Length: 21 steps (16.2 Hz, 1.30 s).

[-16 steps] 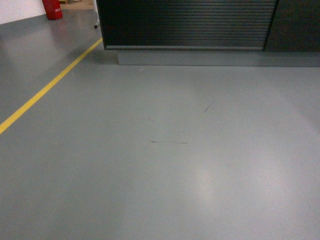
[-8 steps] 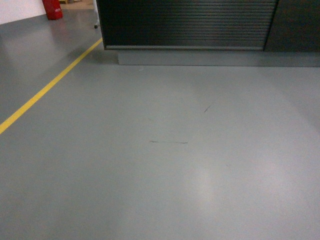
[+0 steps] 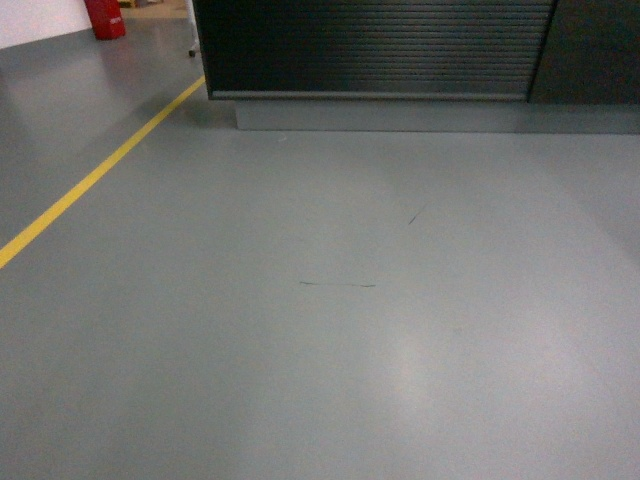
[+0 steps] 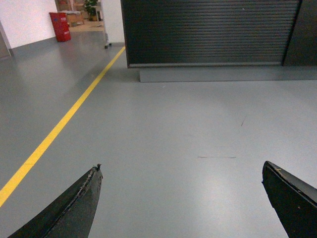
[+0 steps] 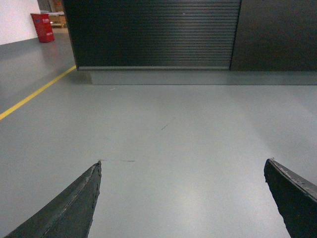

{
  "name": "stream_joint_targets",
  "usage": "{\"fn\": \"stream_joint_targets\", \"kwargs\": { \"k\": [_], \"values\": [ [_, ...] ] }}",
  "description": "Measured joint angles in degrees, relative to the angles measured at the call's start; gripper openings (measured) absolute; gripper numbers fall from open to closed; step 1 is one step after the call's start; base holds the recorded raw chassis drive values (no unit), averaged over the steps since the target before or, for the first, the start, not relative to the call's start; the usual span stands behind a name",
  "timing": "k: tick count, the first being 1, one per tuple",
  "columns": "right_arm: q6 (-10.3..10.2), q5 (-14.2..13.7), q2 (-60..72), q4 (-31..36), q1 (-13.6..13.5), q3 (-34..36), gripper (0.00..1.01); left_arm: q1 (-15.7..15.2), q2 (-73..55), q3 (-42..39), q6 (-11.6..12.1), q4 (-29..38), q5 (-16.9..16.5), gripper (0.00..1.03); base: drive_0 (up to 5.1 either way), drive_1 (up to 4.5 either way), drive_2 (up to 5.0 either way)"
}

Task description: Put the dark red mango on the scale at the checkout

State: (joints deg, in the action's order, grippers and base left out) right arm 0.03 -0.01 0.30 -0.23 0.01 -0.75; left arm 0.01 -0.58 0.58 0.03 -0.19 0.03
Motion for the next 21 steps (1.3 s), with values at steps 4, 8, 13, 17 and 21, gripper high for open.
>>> {"fn": "stream_joint_targets", "kwargs": {
  "k": [4,8,13,17,21],
  "values": [
    [0.00,0.00,0.00,0.00,0.00,0.00,0.98,0.00,0.00,0.00,0.00,0.00,0.00,0.98,0.0,0.00,0.0],
    [0.00,0.00,0.00,0.02,0.00,0.00,0.98,0.00,0.00,0.00,0.00,0.00,0.00,0.98,0.0,0.00,0.0],
    [0.00,0.00,0.00,0.04,0.00,0.00,0.98,0.00,0.00,0.00,0.00,0.02,0.00,0.98,0.1,1.97,-1.8],
    [0.00,0.02,0.00,-0.04,0.00,0.00,0.98,0.00,0.00,0.00,0.00,0.04,-0.02,0.98,0.0,4.29,-4.4],
    [0.00,0.02,0.00,-0.09,0.00,0.00,0.98,0.00,0.00,0.00,0.00,0.09,-0.02,0.98,0.1,4.38,-4.3]
  ]
}}
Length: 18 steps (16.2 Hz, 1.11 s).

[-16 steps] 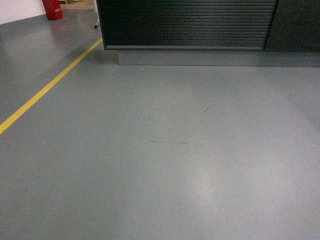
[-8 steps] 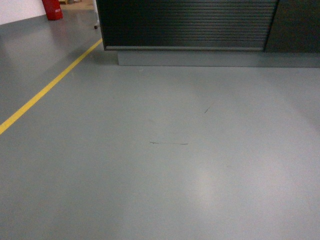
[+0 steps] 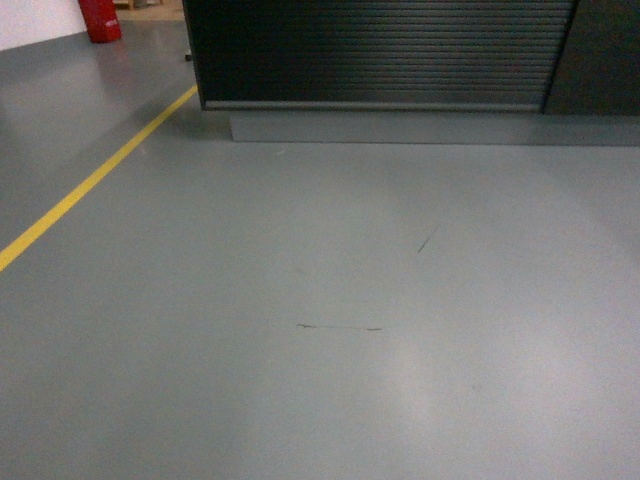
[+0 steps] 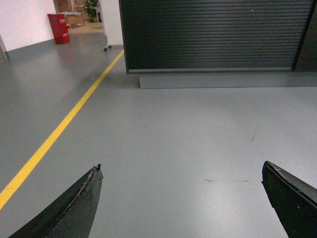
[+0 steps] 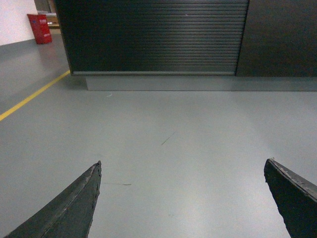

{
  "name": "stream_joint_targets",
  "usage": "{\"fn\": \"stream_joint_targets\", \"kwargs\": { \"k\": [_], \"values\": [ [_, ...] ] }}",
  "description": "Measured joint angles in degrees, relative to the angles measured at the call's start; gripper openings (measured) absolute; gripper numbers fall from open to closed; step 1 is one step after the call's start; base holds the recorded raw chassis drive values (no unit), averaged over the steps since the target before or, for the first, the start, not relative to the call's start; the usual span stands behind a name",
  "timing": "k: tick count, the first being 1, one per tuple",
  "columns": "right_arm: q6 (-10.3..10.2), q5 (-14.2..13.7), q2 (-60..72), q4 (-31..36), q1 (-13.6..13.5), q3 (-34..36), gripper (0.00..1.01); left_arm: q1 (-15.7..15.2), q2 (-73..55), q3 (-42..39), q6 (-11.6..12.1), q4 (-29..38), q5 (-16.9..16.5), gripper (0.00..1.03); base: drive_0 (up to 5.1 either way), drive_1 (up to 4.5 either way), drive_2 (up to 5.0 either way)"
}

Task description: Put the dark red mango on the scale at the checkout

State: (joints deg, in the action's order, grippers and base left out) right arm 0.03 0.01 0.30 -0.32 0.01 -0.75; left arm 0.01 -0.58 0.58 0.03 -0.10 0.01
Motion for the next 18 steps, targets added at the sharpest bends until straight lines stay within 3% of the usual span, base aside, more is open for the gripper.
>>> {"fn": "stream_joint_targets", "kwargs": {
  "k": [18],
  "values": [
    [0.00,0.02,0.00,0.04,0.00,0.00,0.98,0.00,0.00,0.00,0.00,-0.28,0.00,0.98,0.0,4.32,-4.3]
  ]
}}
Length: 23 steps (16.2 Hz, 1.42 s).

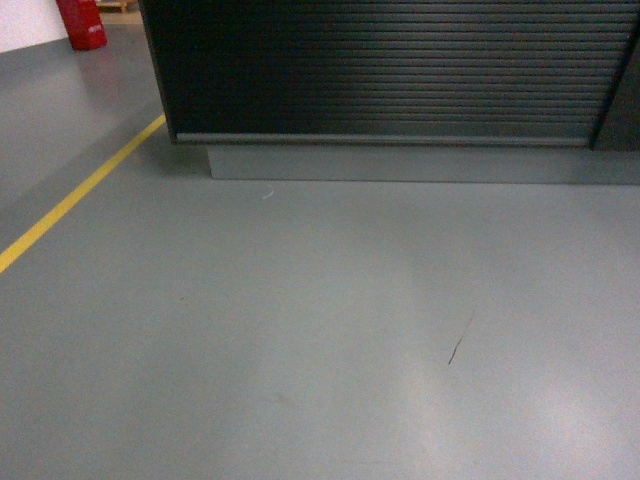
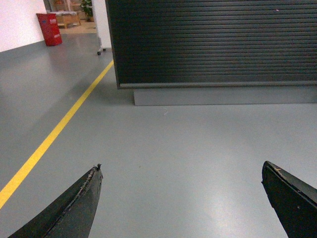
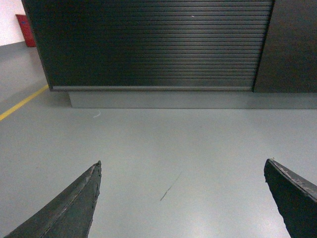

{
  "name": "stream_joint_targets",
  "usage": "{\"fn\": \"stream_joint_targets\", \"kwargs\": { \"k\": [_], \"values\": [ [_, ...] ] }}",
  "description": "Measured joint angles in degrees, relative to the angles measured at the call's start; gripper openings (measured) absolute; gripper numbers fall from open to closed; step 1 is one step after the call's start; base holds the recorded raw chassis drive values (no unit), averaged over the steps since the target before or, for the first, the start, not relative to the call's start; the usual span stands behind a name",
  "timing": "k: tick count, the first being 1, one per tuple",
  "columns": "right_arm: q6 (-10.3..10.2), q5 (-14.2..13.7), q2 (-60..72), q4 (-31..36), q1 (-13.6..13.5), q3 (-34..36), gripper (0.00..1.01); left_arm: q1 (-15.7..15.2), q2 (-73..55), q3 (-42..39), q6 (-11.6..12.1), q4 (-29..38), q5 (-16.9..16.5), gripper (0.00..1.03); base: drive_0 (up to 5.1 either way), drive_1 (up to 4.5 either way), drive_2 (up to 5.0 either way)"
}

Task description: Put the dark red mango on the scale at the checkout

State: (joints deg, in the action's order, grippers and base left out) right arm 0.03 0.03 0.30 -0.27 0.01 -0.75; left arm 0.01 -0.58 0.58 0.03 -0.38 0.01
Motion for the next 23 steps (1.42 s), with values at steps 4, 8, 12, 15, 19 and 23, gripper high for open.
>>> {"fn": "stream_joint_targets", "kwargs": {
  "k": [4,8,12,15,19,23],
  "values": [
    [0.00,-0.02,0.00,0.09,0.00,0.00,0.98,0.00,0.00,0.00,0.00,0.28,-0.07,0.98,-0.1,4.27,-4.4],
    [0.00,-0.02,0.00,0.00,0.00,0.00,0.98,0.00,0.00,0.00,0.00,0.17,0.09,0.98,0.0,4.37,-4.3],
    [0.00,-0.02,0.00,0.17,0.00,0.00,0.98,0.00,0.00,0.00,0.00,0.13,0.04,0.98,0.1,4.44,-4.2],
    [0.00,-0.02,0.02,0.00,0.00,0.00,0.98,0.00,0.00,0.00,-0.02,0.07,0.09,0.98,0.1,4.46,-4.2],
    [0.00,-0.04,0.00,-0.11,0.00,0.00,0.98,0.00,0.00,0.00,0.00,0.15,0.02,0.98,0.1,4.45,-4.2],
    [0.00,-0.02,0.00,-0.20,0.00,0.00,0.98,0.00,0.00,0.00,0.00,0.02,0.04,0.98,0.0,4.34,-4.3]
  ]
}}
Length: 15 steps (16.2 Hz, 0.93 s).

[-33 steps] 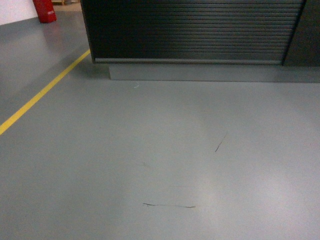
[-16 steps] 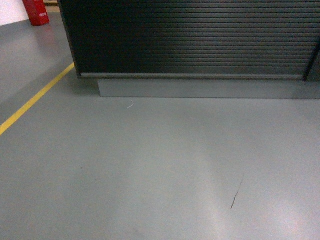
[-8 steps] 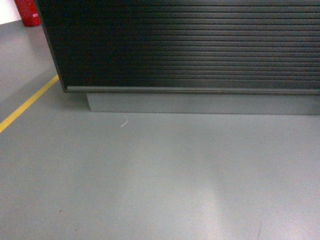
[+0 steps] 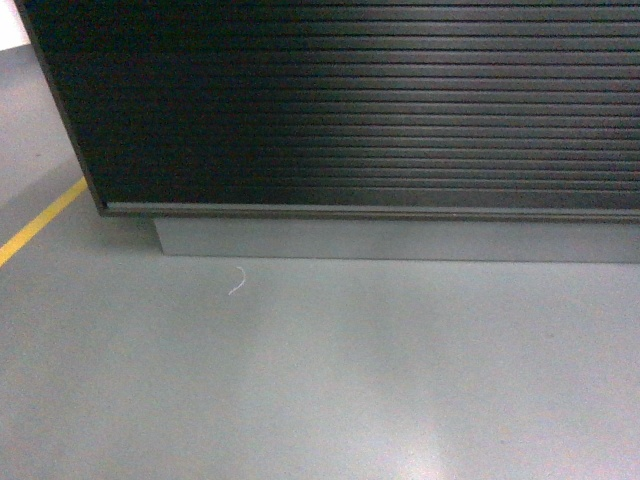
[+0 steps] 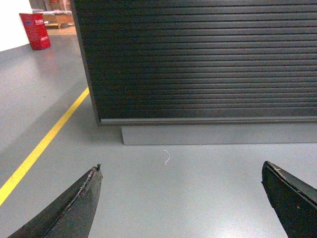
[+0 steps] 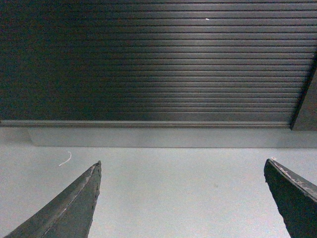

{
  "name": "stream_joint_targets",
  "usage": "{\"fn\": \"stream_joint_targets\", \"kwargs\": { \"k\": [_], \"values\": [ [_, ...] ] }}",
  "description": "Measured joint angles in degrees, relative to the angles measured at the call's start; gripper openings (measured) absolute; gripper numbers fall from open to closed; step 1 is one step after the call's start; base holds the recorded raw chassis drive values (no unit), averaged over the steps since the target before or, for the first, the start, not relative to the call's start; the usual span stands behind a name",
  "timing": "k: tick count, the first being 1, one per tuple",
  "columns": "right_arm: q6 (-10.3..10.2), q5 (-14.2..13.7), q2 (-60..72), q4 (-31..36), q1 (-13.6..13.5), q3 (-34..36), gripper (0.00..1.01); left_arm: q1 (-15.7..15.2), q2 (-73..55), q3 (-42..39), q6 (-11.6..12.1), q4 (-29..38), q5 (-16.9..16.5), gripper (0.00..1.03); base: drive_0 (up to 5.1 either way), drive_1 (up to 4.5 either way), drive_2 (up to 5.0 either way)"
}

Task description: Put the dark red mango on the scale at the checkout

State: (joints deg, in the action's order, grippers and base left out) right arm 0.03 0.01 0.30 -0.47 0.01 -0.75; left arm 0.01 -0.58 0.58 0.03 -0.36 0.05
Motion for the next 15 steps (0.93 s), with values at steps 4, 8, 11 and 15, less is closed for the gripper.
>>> {"fn": "stream_joint_targets", "kwargs": {
  "k": [4,8,11,15],
  "values": [
    [0.00,0.02,0.00,0.24,0.00,0.00,0.98,0.00,0.00,0.00,0.00,0.11,-0.11,0.98,0.0,4.32,-4.4],
    [0.00,0.00,0.00,0.26,0.00,0.00,0.98,0.00,0.00,0.00,0.00,0.15,0.00,0.98,0.0,3.16,-3.1],
    [0.00,0.00,0.00,0.20,0.00,0.00,0.98,0.00,0.00,0.00,0.00,0.15,-0.02,0.98,-0.1,2.18,-2.3],
    [0.00,0.00,0.00,0.20,0.00,0.00,0.98,0.00,0.00,0.00,0.00,0.17,-0.02,0.98,0.1,2.33,-2.2]
  ]
}}
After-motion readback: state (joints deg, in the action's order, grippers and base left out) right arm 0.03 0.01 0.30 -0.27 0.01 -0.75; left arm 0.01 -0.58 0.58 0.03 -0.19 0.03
